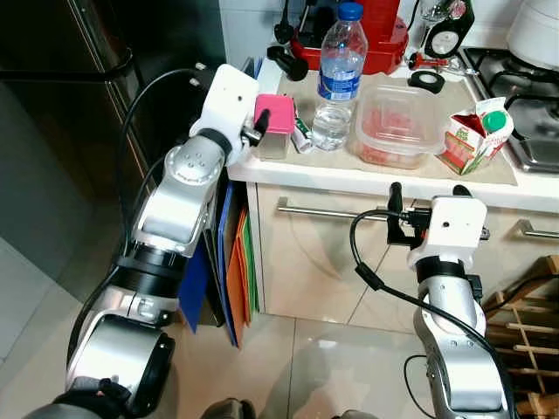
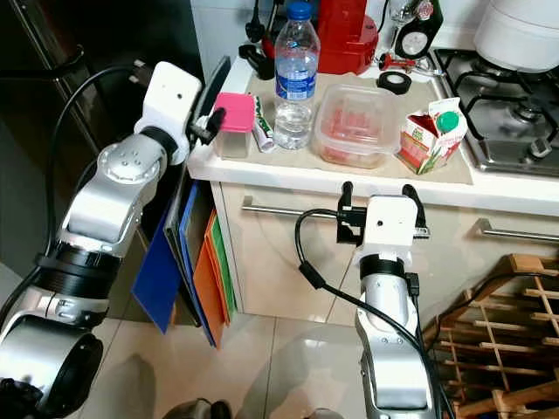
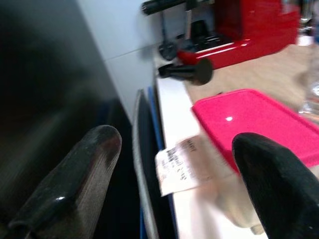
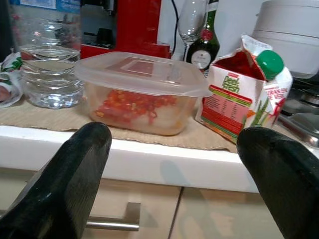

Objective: Restocking fridge

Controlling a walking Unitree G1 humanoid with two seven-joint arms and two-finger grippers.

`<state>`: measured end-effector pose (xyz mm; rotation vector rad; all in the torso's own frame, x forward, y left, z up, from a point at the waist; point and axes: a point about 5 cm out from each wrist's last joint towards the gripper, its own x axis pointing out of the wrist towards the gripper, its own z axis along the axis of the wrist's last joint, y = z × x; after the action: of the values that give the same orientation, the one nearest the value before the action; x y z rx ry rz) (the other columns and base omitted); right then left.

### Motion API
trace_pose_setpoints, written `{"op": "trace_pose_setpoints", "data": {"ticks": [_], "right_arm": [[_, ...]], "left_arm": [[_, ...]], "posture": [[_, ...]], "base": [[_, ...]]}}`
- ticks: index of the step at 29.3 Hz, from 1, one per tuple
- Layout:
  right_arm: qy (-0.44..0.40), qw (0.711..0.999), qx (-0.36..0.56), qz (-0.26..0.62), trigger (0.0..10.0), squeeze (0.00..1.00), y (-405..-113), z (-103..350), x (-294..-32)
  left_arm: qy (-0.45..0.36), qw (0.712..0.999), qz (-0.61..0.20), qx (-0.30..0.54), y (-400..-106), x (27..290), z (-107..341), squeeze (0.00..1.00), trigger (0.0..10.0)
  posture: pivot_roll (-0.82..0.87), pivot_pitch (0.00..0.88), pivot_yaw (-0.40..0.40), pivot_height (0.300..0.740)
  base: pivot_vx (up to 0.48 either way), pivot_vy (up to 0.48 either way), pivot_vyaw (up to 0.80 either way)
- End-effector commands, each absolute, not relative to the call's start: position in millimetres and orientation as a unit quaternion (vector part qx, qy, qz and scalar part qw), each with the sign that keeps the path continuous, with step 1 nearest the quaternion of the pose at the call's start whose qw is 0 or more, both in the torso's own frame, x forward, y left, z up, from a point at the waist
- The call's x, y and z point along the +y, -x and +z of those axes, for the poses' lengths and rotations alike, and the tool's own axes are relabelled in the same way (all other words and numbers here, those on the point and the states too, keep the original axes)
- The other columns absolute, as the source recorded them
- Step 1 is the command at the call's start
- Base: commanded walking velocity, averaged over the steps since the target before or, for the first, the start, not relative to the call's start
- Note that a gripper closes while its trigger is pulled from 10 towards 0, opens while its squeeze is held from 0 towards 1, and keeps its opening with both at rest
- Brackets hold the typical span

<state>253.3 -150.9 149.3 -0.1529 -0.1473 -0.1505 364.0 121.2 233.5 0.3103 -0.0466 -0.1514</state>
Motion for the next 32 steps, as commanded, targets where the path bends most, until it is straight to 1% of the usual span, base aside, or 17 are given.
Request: {"op": "trace_pose_setpoints", "data": {"ticks": [1, 3, 4, 7, 11, 12, 17, 21, 26, 28, 29, 30, 31, 32], "right_arm": [[0.075, 0.994, -0.064, -0.054, 10.0, 0.00, -257, 146, -143], [0.075, 0.994, -0.064, -0.050, 10.0, 0.00, -258, 146, -142], [0.075, 0.994, -0.066, -0.045, 10.0, 0.00, -260, 146, -140], [0.077, 0.994, -0.071, -0.030, 10.0, 0.00, -269, 148, -137], [0.079, 0.993, -0.079, -0.025, 10.0, 0.00, -276, 151, -135], [0.079, 0.993, -0.080, -0.023, 10.0, 0.00, -277, 151, -134], [0.082, 0.993, -0.083, -0.016, 10.0, 0.00, -279, 151, -130], [0.083, 0.993, -0.086, -0.012, 10.0, 0.00, -282, 150, -128], [0.076, 0.993, -0.088, -0.015, 10.0, 0.00, -283, 149, -127], [0.057, 0.994, -0.095, -0.008, 10.0, 0.00, -289, 154, -117], [0.041, 0.994, -0.097, -0.004, 10.0, 0.00, -293, 157, -109], [0.030, 0.995, -0.097, -0.001, 10.0, 0.00, -295, 160, -105], [0.012, 0.995, -0.099, 0.010, 10.0, 0.00, -299, 163, -95], [0.012, 0.995, -0.099, 0.010, 10.0, 0.00, -299, 163, -95]], "left_arm": [[-0.129, 0.989, -0.054, -0.046, -357, 124, 250, 1.00, 10.0], [-0.124, 0.990, -0.054, -0.052, -355, 123, 253, 1.00, 10.0], [-0.127, 0.989, -0.057, -0.056, -352, 122, 255, 1.00, 10.0], [-0.116, 0.988, -0.080, -0.062, -343, 109, 251, 1.00, 10.0], [-0.113, 0.986, -0.097, -0.071, -335, 101, 255, 1.00, 10.0], [-0.114, 0.985, -0.105, -0.074, -333, 97, 258, 0.00, 10.0], [-0.105, 0.985, -0.116, -0.072, -330, 90, 260, 0.00, 10.0], [-0.104, 0.986, -0.115, -0.065, -328, 80, 255, 0.00, 10.0], [-0.113, 0.986, -0.102, -0.067, -329, 83, 256, 0.00, 10.0], [-0.115, 0.988, -0.074, -0.074, -331, 102, 261, 0.00, 10.0], [-0.116, 0.989, -0.047, -0.080, -330, 118, 264, 0.00, 10.0], [-0.117, 0.989, -0.029, -0.083, -329, 128, 265, 0.00, 10.0], [-0.112, 0.990, 0.003, -0.086, -325, 147, 266, 0.00, 10.0], [-0.112, 0.990, 0.003, -0.086, -325, 147, 266, 0.00, 10.0]], "posture": [[-0.04, 0.046, 0.000, 0.740], [-0.04, 0.046, 0.000, 0.740], [-0.02, 0.045, -0.014, 0.740], [0.00, 0.038, -0.026, 0.740], [0.00, 0.030, -0.034, 0.740], [0.00, 0.030, -0.036, 0.740], [0.01, 0.025, -0.041, 0.740], [0.01, 0.020, -0.039, 0.740], [0.01, 0.015, -0.028, 0.740], [0.03, 0.013, -0.019, 0.740], [0.05, 0.021, -0.016, 0.740], [0.05, 0.021, -0.016, 0.740], [0.08, 0.030, -0.012, 0.740], [0.08, 0.030, -0.012, 0.740]], "base": [[0.000, 0.000, 0.00], [0.000, 0.000, 0.00], [0.000, 0.000, 0.00], [0.000, 0.000, 0.00], [0.000, 0.000, 0.00], [0.000, 0.000, 0.00], [0.000, 0.000, 0.00], [0.000, 0.000, 0.00], [0.000, 0.000, 0.00], [0.000, 0.000, 0.00], [0.000, 0.000, 0.00], [0.000, 0.000, 0.00], [0.000, 0.000, 0.00], [0.000, 0.000, 0.00]]}}
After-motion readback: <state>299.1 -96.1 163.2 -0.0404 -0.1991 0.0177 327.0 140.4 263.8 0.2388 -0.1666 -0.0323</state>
